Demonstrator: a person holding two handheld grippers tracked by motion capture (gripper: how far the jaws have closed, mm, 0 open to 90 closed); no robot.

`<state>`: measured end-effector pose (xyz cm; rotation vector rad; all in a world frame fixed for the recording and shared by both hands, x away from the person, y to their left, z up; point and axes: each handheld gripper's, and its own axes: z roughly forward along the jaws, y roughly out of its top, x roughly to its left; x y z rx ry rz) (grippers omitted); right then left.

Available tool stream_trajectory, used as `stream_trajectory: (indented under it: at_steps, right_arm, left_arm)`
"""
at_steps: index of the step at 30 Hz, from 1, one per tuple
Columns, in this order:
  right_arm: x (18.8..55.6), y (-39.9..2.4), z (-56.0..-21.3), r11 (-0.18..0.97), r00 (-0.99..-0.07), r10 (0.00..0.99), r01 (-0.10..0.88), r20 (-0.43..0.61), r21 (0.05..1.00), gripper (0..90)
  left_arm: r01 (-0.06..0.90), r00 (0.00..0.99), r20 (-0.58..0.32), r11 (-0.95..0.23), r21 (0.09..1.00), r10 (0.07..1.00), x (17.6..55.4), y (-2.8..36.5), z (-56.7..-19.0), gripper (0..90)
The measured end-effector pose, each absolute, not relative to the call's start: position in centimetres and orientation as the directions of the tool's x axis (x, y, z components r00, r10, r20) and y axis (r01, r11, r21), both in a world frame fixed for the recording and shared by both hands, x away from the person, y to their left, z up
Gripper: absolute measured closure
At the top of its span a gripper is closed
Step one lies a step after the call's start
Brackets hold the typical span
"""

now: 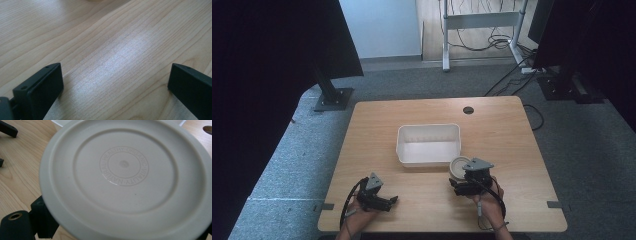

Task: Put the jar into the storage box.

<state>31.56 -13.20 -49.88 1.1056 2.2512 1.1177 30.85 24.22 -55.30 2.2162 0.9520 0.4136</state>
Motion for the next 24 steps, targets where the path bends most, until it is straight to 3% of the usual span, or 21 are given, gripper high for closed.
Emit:
stream_trajectory:
  at_steps: [24]
  right_arm:
    - [34.1, -10.8, -48.7, 0.37, -0.615, 0.788, 0.455, -0.014, 0.81, 9.3]
  left_arm:
    - [0.515, 0.684, 0.022, -0.504, 0.693, 0.73, 30.9, 24.2, -55.3, 0.0]
